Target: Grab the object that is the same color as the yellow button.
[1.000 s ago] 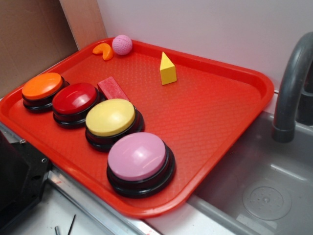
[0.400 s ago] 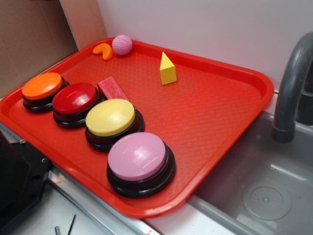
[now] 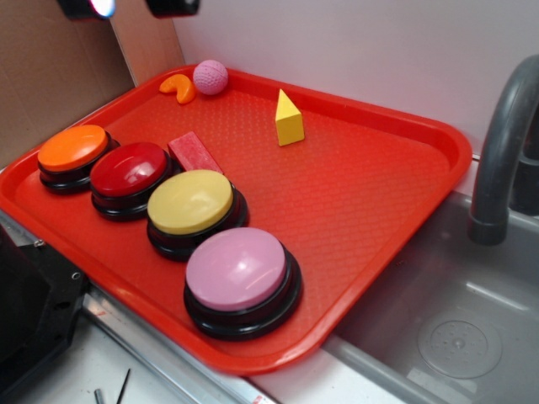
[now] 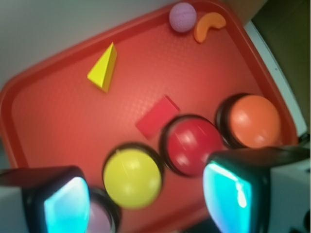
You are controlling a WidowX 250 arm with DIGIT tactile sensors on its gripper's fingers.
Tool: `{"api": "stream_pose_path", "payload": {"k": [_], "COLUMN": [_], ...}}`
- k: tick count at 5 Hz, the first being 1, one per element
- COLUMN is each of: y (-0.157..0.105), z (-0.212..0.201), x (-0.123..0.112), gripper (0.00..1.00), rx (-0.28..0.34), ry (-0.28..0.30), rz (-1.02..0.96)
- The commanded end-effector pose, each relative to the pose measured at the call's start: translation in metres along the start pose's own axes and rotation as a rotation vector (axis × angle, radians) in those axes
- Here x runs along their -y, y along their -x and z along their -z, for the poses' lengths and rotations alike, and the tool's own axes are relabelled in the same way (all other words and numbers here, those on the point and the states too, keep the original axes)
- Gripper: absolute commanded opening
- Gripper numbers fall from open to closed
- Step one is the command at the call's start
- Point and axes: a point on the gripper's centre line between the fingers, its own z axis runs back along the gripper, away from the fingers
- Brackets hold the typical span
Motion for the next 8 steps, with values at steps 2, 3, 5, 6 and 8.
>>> {"api": "stream_pose_path", "payload": {"k": [2,3,5,6,8], "y": [-0.058,-0.073,-0.089,-0.092,-0.089], "z": [0.066,0.091,0.129,0.147,0.159], "x": [0.04,0.044,0.047,0.048,0.047], "gripper": [1.0,1.0,1.0,1.0,0.0], "rx": [0.166,0.163,0.154,0.145,0.138], "ry": [-0.014,-0.047,-0.1,-0.133,-0.137], "rz": [-0.241,-0.271,-0.29,-0.284,-0.29]}}
